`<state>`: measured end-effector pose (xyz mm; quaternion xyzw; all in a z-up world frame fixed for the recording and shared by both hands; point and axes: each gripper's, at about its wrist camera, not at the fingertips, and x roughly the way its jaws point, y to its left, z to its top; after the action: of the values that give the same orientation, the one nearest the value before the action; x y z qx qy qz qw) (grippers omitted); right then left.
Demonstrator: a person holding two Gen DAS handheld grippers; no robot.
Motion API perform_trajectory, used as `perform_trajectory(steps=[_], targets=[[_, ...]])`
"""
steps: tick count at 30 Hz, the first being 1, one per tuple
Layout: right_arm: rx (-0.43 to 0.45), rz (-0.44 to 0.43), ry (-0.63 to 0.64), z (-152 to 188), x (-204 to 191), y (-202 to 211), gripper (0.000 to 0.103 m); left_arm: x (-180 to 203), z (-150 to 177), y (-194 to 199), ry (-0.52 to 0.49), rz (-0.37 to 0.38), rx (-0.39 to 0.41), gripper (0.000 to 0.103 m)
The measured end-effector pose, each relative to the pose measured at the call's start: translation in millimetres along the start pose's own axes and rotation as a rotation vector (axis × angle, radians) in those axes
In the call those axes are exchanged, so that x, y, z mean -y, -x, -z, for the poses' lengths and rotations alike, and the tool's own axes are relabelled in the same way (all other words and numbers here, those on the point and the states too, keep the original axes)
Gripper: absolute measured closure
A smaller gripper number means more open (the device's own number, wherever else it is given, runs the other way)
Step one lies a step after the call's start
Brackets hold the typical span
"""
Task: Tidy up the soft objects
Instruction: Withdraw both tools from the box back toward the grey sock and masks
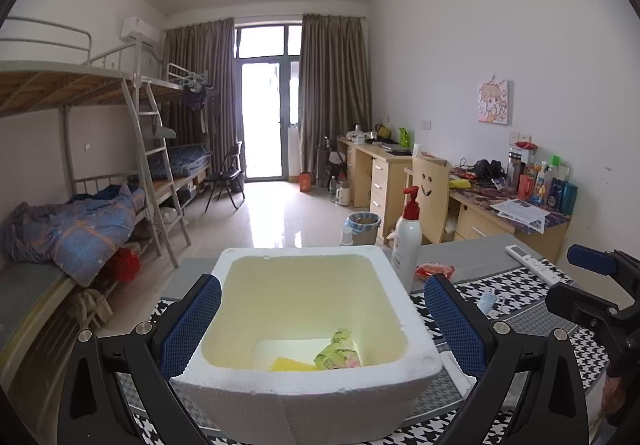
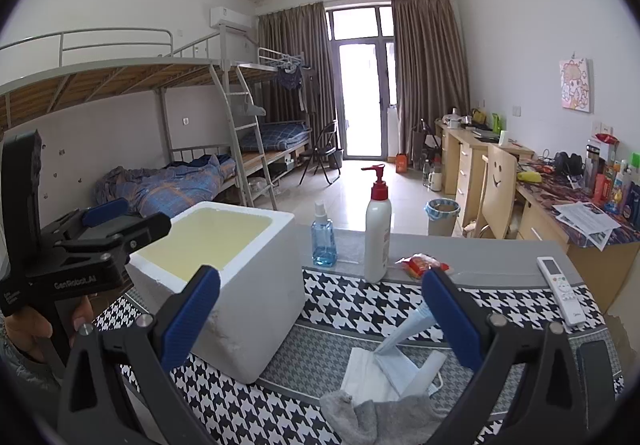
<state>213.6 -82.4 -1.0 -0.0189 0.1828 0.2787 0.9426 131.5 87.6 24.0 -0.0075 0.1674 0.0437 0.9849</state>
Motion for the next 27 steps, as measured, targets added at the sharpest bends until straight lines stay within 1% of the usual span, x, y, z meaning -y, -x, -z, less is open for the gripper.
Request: perform_trajectory(steps=[12,17,24,27], targets=[[0.029,0.010,0.003,3.9,6.0,22.8,0.001,14.0,1.6,28.0,-0.009,0.018,0.044,0.001],[0.039,0.017,0.006,6.5,7.2,32.0,0.001,25.4,2.7,36.8,-0.022,0.032,0.060,0.001],[0.058,0.022,0.013,10.0,9.7,45.2,0.001,35.7,10.3,43.8,-0.027,0.047,0.063,0.001],[0.059,0.024,0.010,12.4,11.1,49.3,0.001,43.8,14.1,47.2,-0.040,0.065,0.063,0.001]])
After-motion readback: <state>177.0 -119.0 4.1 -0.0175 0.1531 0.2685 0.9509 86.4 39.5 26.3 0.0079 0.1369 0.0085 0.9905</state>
